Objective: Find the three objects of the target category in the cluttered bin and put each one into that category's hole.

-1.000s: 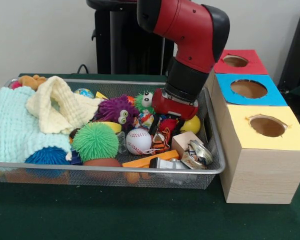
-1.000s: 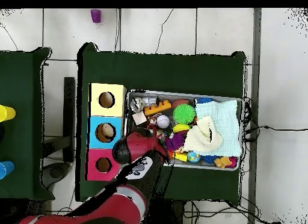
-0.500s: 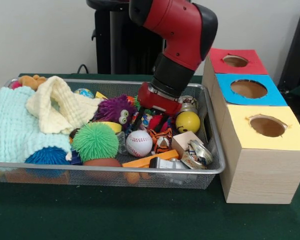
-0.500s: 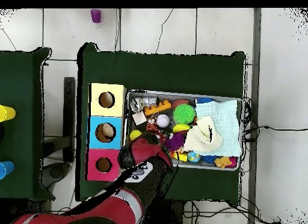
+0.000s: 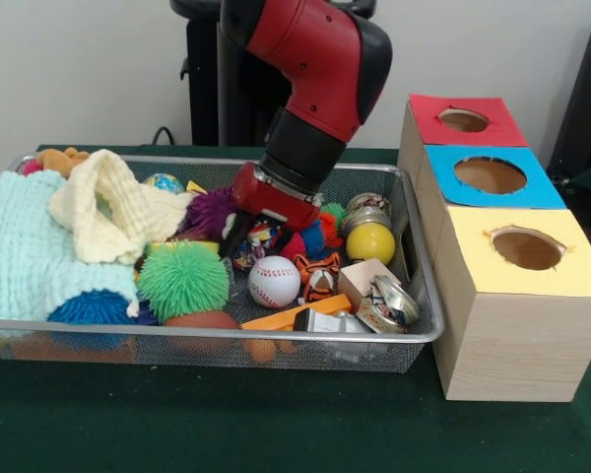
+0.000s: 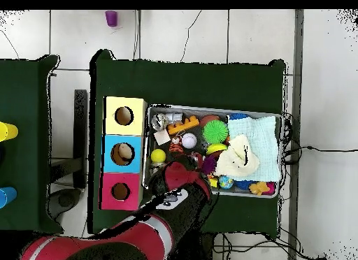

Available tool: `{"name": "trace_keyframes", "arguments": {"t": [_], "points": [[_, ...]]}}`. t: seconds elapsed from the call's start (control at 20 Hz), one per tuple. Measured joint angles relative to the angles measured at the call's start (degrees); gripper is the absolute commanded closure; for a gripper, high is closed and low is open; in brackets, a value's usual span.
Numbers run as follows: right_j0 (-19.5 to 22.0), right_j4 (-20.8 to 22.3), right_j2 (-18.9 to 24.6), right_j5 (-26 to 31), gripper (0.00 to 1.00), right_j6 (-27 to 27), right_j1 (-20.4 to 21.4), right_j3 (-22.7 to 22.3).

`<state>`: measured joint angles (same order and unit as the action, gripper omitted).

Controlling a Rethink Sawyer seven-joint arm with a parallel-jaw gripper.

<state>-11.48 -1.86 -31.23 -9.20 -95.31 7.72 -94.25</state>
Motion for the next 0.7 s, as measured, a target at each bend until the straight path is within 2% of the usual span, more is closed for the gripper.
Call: {"name": "trace_keyframes", "arguments": {"t": [0.7], "points": [[3.48,4.67,-0.48,-2.26,0.0,0.0,-0.32,0.33]]}}
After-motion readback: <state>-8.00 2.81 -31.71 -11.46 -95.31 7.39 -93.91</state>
